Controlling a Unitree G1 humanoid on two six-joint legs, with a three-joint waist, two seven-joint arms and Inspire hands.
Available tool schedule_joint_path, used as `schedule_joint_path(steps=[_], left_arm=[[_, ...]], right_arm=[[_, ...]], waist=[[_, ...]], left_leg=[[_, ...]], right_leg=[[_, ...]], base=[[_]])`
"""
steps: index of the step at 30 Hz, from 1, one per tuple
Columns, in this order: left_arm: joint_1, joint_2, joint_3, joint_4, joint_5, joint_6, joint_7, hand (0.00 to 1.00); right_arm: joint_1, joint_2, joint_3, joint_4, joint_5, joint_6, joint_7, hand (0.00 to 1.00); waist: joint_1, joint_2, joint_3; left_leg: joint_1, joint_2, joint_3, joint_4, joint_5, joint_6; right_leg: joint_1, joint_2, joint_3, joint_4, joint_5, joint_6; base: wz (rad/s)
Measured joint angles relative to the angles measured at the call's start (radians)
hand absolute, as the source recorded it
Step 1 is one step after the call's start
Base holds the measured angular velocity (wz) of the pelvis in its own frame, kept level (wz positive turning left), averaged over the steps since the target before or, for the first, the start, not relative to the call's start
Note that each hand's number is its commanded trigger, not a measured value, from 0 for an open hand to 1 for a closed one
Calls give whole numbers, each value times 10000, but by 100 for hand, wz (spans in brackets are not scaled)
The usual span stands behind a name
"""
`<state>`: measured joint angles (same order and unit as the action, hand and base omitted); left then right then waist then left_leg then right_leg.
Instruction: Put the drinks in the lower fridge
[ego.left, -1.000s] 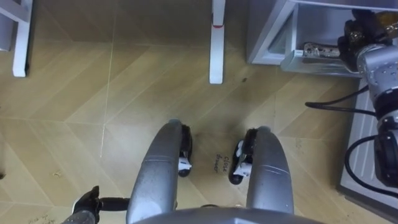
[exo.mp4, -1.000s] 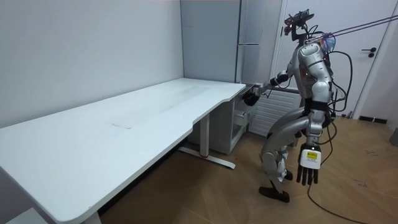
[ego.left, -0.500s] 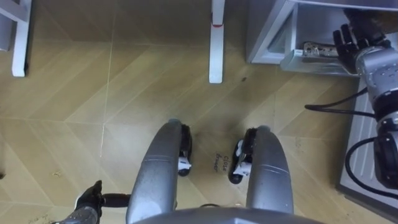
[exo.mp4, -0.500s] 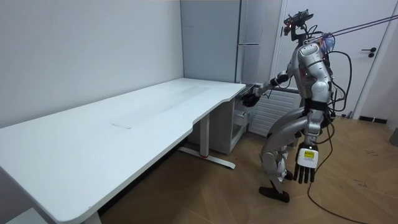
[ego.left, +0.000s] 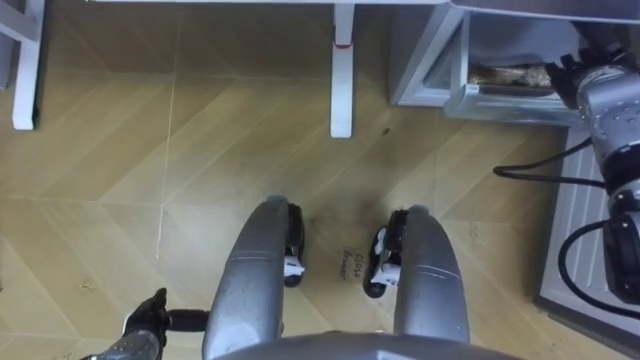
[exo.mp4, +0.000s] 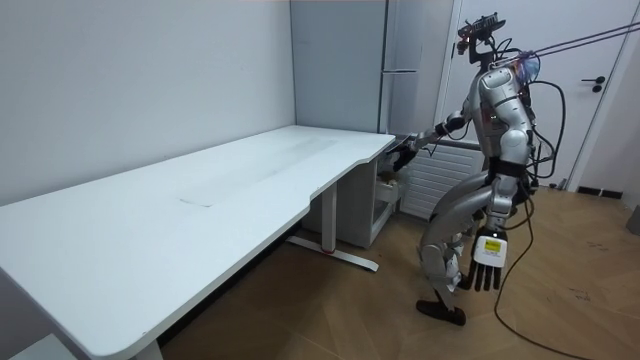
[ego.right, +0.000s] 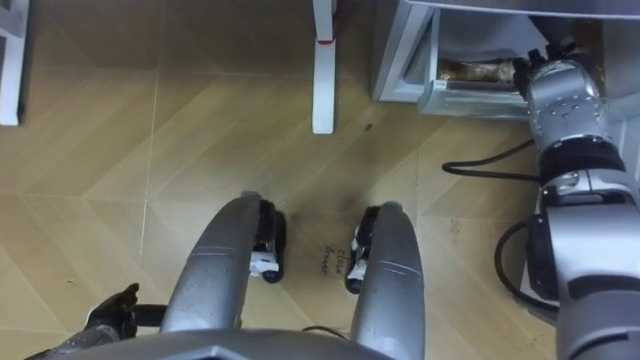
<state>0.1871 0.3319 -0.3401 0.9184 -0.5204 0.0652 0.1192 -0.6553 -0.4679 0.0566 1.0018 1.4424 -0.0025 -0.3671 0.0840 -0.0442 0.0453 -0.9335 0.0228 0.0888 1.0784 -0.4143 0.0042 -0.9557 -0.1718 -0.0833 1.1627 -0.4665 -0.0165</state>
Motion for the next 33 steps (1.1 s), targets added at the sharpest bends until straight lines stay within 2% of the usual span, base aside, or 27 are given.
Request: schedule_joint_path(steps=[6, 11, 17, 23, 28, 33], left_arm=[[160, 48, 3, -209, 2, 18, -20, 0], [160, 52, 26, -163, 4, 28, -178, 0], [155, 51, 33, 63, 36, 177, -545, 0], [95, 49, 35, 288, 8, 143, -698, 0], [28, -9, 592, 538, 16, 191, -727, 0], [9, -47, 1173, 549, 6, 165, -921, 0]], right_arm=[[38, 0, 28, 11, -11, 10, 127, 0], [186, 2, 107, 89, -389, 68, 332, 0], [570, 4, 111, 120, -533, 202, 455, 0], [787, 5, 296, 857, -743, 322, 1226, 0], [1591, -2, 276, 872, -1196, 504, 2006, 0], [1952, -2, 84, 881, -1984, 681, 2812, 0]], waist=[[-26, -18, 1], [46, -18, -1], [65, -31, 1], [6, -41, 1], [-99, -32, -9], [-278, -25, -31]], left_leg=[[22, 15, 7, -55, 1, 2], [279, 220, 10, -333, 10, 8], [913, 234, 124, -953, 62, 98], [1699, 257, 168, -1660, 116, 162], [2666, 187, 164, -2533, 241, 244], [3157, 209, 195, -2996, 284, 269]], right_leg=[[34, 10, -21, -89, 24, -1], [361, 212, -109, -613, 254, -16], [997, 264, -105, -1337, 452, 113], [1870, 339, -194, -2253, 648, 239], [2942, 326, -348, -3253, 829, 406], [3459, 343, -473, -3845, 1033, 456]], base=[[0], [-12], [-6], [-2], [2], [-3]])
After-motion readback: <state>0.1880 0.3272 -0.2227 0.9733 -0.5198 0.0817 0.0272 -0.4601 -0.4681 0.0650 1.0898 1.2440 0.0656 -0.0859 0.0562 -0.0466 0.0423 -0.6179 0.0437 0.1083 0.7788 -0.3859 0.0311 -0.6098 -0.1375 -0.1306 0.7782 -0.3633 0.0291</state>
